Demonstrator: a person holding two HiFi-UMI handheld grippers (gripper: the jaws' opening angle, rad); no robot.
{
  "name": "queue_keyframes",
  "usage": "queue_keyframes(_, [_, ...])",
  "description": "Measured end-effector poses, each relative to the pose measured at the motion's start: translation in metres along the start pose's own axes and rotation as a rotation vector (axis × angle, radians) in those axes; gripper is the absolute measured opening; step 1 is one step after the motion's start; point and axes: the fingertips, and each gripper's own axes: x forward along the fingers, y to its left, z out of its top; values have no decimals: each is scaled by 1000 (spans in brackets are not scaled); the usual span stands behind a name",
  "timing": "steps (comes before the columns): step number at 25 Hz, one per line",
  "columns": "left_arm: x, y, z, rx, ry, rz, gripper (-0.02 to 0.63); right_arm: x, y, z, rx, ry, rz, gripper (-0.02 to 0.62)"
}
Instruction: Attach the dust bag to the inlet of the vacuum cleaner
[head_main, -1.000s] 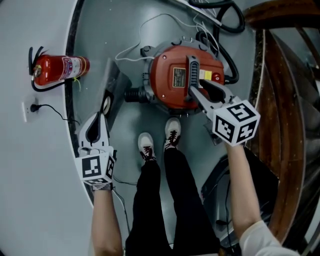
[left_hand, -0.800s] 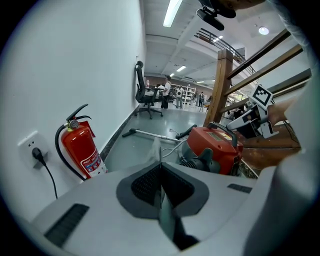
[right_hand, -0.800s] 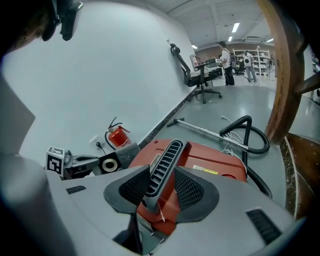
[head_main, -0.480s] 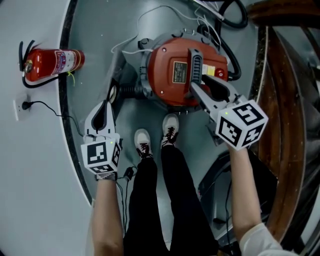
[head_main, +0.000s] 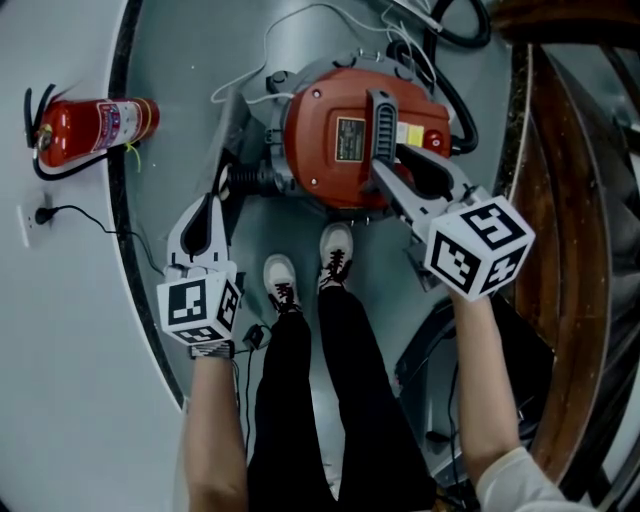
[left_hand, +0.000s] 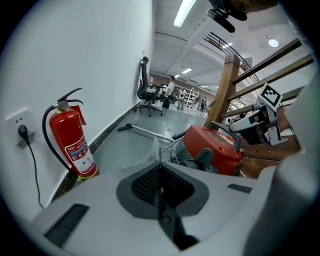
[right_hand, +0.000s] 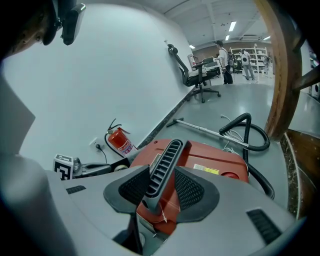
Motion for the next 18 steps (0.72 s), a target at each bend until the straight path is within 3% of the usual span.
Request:
queue_keyframes(12, [5, -7, -2, -73, -11, -6, 6, 2, 0, 0, 5, -15, -9, 160])
queue_keyframes(18, [5, -15, -2, -214, -42, -28, 12, 3, 1, 0, 7, -19, -4, 161])
